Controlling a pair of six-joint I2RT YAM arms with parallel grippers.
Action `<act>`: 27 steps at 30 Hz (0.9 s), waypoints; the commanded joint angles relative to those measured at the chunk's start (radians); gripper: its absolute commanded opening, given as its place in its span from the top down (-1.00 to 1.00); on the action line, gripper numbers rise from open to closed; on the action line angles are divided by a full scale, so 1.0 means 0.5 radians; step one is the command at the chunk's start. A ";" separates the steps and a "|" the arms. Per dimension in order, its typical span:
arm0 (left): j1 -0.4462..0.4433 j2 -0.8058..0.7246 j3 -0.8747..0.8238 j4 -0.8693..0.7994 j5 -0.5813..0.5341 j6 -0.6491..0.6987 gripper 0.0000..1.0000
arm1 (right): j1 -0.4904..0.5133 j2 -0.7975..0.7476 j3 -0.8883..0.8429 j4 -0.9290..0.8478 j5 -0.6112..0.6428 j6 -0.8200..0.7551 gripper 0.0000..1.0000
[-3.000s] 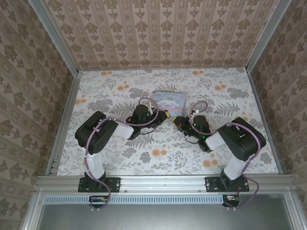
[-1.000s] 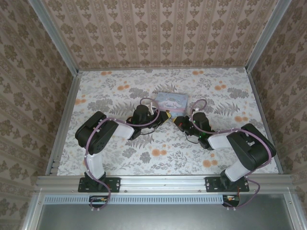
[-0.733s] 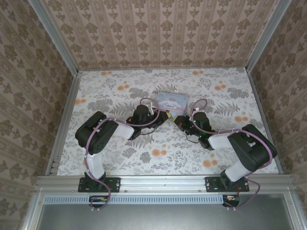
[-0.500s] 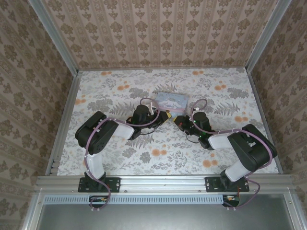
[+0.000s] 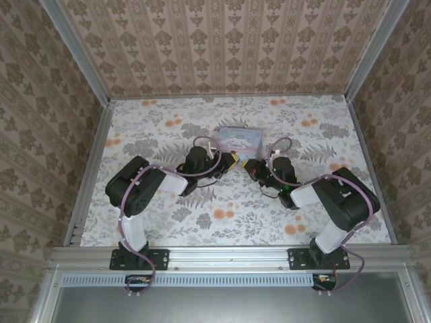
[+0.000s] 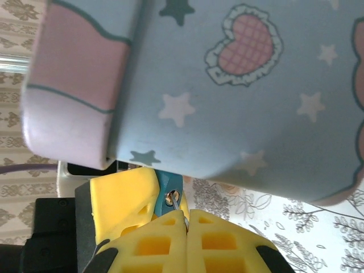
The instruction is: Unlock the padlock with the key
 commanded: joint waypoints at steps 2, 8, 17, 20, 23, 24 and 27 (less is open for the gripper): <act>-0.068 -0.031 0.013 0.237 0.214 -0.122 1.00 | -0.015 0.058 0.084 0.141 -0.042 0.058 1.00; -0.069 -0.045 0.032 0.177 0.213 -0.088 1.00 | -0.070 0.082 0.067 0.206 -0.158 0.067 1.00; -0.052 -0.020 0.003 0.152 0.185 -0.027 1.00 | -0.096 0.096 -0.009 0.243 -0.220 0.083 1.00; -0.045 -0.023 -0.002 0.131 0.174 -0.008 1.00 | -0.107 0.023 -0.092 0.179 -0.190 0.054 1.00; -0.044 -0.023 0.004 0.106 0.177 0.009 1.00 | -0.111 -0.102 -0.135 0.021 -0.162 -0.009 1.00; -0.039 -0.023 0.003 0.102 0.178 0.013 1.00 | -0.111 -0.142 -0.139 -0.044 -0.155 -0.036 1.00; -0.039 -0.018 0.007 0.097 0.175 0.016 1.00 | -0.112 -0.274 -0.114 -0.264 -0.134 -0.122 1.00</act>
